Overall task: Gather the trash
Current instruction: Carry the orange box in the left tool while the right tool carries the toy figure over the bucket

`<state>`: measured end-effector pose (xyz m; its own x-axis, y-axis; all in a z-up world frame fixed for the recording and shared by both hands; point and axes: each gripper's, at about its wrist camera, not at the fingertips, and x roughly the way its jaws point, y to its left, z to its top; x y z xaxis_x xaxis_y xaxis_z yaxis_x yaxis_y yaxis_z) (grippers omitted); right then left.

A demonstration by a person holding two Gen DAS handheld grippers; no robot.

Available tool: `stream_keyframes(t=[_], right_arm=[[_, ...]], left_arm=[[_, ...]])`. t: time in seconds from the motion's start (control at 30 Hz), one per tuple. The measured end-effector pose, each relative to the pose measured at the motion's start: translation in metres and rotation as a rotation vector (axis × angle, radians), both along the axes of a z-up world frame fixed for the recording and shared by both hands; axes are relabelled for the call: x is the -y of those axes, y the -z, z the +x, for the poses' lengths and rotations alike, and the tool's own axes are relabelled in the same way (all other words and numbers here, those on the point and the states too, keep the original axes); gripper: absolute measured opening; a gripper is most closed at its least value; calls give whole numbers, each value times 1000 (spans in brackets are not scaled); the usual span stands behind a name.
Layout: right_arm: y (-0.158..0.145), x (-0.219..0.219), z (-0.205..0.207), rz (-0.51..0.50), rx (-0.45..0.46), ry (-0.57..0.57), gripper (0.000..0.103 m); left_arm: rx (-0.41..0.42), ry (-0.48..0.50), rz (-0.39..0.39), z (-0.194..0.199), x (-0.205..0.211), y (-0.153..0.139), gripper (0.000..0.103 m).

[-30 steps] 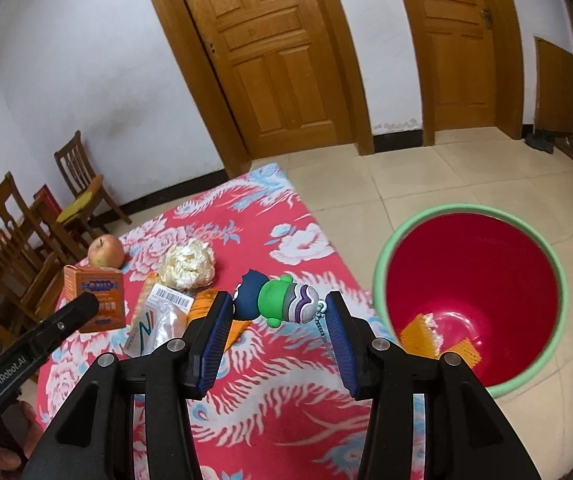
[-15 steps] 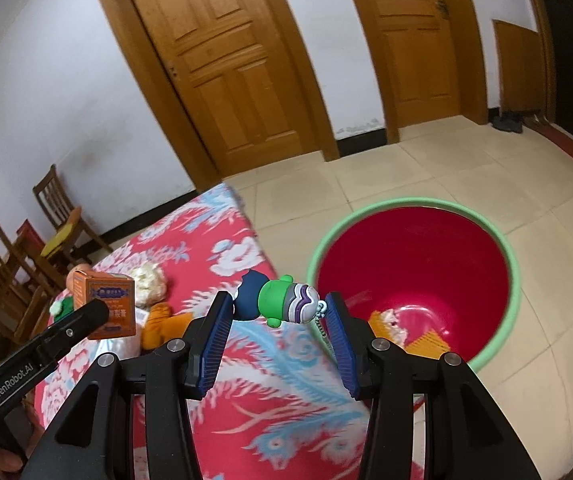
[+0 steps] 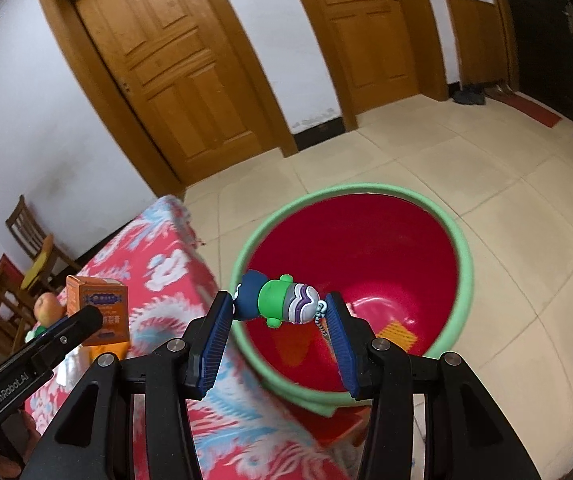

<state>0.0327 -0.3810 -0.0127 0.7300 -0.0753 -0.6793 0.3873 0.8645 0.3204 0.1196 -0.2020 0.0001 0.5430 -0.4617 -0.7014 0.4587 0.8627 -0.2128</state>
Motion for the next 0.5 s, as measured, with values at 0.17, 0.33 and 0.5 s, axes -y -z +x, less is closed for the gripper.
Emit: stream_keyframes(t=[0.17, 0.33, 0.5], right_arm=[[8, 15, 0, -9, -27, 37, 49], [19, 28, 3, 1, -50, 57, 50], [22, 36, 5, 15, -41, 59, 50]], left_arm=[[-16, 45, 17, 5, 25, 9, 50], [-24, 78, 35, 9, 44, 16, 50], [-37, 95, 44, 15, 56, 23, 50]])
